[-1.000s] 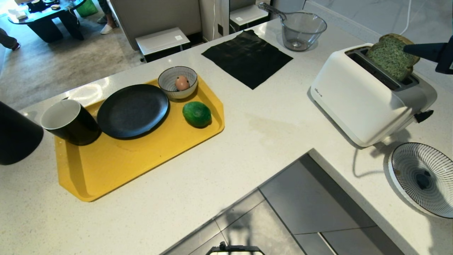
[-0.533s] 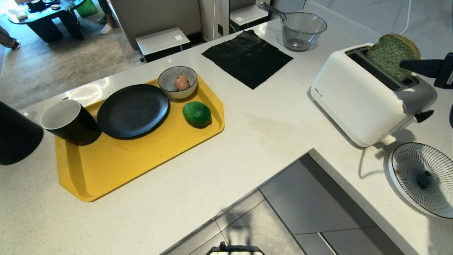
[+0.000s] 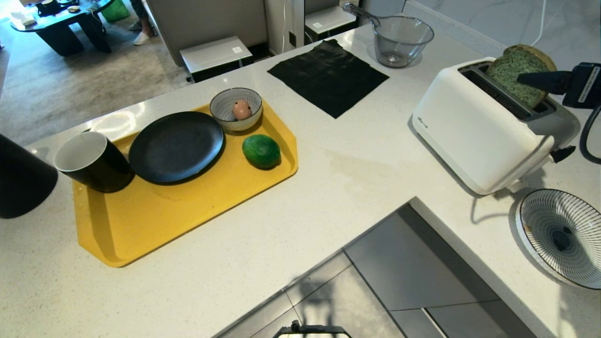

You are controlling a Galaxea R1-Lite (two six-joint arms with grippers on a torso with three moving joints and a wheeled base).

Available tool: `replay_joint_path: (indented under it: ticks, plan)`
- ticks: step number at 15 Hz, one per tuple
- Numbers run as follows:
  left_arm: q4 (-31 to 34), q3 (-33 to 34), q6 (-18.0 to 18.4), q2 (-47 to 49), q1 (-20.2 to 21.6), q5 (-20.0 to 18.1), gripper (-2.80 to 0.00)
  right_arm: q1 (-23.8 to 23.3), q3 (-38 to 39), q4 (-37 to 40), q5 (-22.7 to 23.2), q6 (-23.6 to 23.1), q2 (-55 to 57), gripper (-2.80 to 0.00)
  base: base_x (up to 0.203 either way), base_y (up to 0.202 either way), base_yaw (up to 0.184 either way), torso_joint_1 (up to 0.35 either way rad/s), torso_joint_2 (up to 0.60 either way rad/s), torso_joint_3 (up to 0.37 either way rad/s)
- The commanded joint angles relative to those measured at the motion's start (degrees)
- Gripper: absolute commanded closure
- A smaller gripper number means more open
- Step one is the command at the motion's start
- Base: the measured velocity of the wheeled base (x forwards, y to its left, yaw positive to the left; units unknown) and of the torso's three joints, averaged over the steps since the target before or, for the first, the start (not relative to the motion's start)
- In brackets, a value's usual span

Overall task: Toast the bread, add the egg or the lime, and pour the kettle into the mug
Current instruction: Put the baked bread on a plate

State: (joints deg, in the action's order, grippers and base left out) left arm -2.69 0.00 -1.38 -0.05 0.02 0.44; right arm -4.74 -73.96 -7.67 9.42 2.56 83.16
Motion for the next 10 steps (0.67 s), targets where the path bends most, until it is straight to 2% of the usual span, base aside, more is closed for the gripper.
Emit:
replay_joint_path:
  ticks: [1, 6, 7, 10]
  plan:
    - [-0.03, 0.97, -0.03, -0.04, -0.02, 0.0, 0.0, 0.0, -2.06, -0.06, 0.22, 0.07, 2.78, -2.8, 0.0, 0.0, 0.0, 0.0, 0.0, 0.0]
    - [-0.03, 0.97, -0.03, -0.04, 0.06, 0.0, 0.0, -0.17, -7.76, -0.06, 0.25, 0.25, 8.0, -2.8, 0.0, 0.0, 0.0, 0.0, 0.0, 0.0]
    - [-0.03, 0.97, -0.03, -0.04, -0.02, 0.0, 0.0, -0.27, -8.49, -0.33, 0.25, 0.25, 8.6, 0.0, 0.0, 0.0, 0.0, 0.0, 0.0, 0.0]
    - [-0.03, 0.97, -0.03, -0.04, 0.06, 0.0, 0.0, -0.65, -8.83, -2.34, 0.16, 0.25, 9.09, 0.0, 0.0, 0.0, 0.0, 0.0, 0.0, 0.0]
